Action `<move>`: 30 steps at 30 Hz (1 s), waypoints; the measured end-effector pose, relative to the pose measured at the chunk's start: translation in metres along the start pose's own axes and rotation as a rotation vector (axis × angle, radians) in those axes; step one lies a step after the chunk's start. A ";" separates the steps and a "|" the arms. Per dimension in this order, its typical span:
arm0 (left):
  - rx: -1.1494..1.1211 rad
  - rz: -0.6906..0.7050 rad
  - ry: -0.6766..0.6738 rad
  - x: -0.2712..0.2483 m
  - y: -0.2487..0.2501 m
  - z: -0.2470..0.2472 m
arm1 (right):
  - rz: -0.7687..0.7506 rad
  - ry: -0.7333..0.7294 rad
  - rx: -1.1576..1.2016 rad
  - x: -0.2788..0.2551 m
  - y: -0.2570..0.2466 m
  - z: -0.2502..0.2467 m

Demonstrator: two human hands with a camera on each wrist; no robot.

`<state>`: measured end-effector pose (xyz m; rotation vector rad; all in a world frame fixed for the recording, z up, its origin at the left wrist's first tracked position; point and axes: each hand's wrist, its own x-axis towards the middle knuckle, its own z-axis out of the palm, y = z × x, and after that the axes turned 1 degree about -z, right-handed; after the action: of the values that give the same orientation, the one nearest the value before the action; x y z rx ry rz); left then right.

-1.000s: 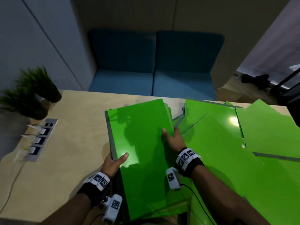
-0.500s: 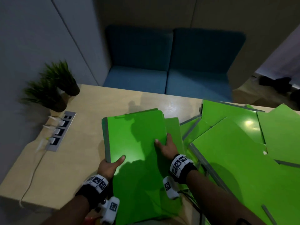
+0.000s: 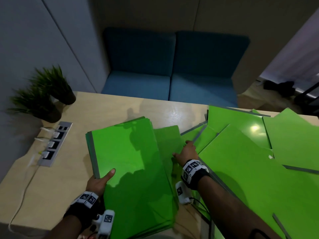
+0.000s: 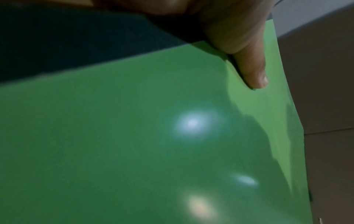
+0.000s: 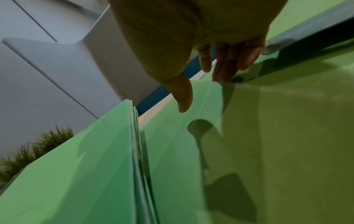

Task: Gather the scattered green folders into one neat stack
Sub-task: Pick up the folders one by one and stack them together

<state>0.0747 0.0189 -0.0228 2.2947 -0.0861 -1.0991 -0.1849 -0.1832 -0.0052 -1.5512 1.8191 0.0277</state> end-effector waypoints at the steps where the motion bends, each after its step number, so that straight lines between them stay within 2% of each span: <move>1: 0.012 -0.009 -0.003 0.001 -0.001 0.000 | 0.012 -0.059 0.019 0.001 -0.001 -0.002; 4: 0.051 -0.029 -0.004 0.002 -0.002 0.001 | 0.007 -0.193 -0.172 -0.007 -0.005 -0.001; 6: 0.062 -0.037 -0.001 0.001 -0.001 0.000 | 0.019 -0.152 -0.245 -0.015 -0.008 0.007; 11: 0.113 -0.063 -0.038 0.000 0.002 -0.005 | -0.009 -0.193 0.056 -0.022 -0.015 0.008; 14: 0.113 -0.063 -0.045 -0.002 0.006 -0.008 | -0.069 -0.068 0.216 -0.019 -0.022 -0.030; 17: 0.094 -0.024 -0.073 -0.003 0.019 -0.002 | -0.169 0.092 0.247 -0.001 -0.016 -0.096; 19: 0.078 0.007 -0.101 -0.007 0.033 0.013 | -0.174 0.117 0.248 0.013 0.002 -0.144; 23: 0.087 0.066 -0.145 -0.022 0.058 0.058 | 0.028 0.101 0.135 0.032 0.078 -0.207; 27: 0.157 0.075 -0.204 -0.045 0.067 0.104 | 0.147 0.154 0.040 0.051 0.154 -0.223; 30: 0.222 0.055 -0.212 -0.058 0.064 0.126 | 0.178 0.096 -0.038 0.057 0.183 -0.221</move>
<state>-0.0437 -0.0772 -0.0096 2.3433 -0.3689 -1.3594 -0.4550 -0.2832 0.0476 -1.4334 2.0390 0.0728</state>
